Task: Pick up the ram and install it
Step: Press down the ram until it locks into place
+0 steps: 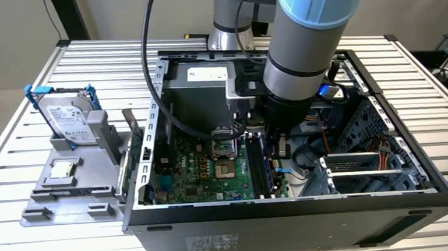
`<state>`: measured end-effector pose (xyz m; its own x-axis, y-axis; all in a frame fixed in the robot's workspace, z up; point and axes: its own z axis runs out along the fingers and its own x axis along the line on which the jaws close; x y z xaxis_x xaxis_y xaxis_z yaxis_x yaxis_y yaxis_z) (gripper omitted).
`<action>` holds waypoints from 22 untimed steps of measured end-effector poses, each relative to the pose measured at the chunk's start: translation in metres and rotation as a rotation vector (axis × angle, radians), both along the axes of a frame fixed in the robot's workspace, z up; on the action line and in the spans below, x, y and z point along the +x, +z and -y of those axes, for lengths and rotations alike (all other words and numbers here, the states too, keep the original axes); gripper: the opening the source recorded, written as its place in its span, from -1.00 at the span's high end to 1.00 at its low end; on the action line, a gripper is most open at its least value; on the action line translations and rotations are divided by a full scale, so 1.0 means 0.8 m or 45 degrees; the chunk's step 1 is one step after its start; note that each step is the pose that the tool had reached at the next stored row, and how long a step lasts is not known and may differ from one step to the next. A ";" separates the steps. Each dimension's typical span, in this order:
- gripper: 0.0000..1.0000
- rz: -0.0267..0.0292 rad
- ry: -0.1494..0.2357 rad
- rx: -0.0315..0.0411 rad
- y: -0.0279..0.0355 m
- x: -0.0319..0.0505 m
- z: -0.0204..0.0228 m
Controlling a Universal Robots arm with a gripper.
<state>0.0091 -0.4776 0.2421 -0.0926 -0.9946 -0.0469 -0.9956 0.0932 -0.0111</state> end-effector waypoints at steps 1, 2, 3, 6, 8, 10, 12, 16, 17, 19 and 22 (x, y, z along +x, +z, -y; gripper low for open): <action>1.00 0.0000 0.000 0.0000 -0.0001 0.000 0.0000; 1.00 0.0000 0.000 0.0001 -0.0015 0.000 -0.0005; 1.00 0.0000 0.000 -0.0003 -0.0037 0.000 -0.0015; 1.00 0.0000 0.001 -0.0009 -0.0106 0.000 -0.0041; 1.00 0.0000 0.001 -0.0011 -0.0150 0.000 -0.0045; 1.00 0.0000 0.001 -0.0012 -0.0196 0.000 -0.0047; 1.00 -0.0005 0.002 -0.0035 -0.0235 0.000 -0.0045; 1.00 -0.0007 0.004 -0.0051 -0.0308 0.000 -0.0046; 1.00 -0.0007 0.004 -0.0051 -0.0305 0.000 -0.0047; 1.00 0.0008 0.004 0.0013 -0.0245 0.000 -0.0053; 1.00 0.0001 0.004 -0.0018 -0.0065 0.000 -0.0047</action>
<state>0.0092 -0.4738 0.2369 -0.0896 -0.9949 -0.0455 -0.9959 0.0902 -0.0113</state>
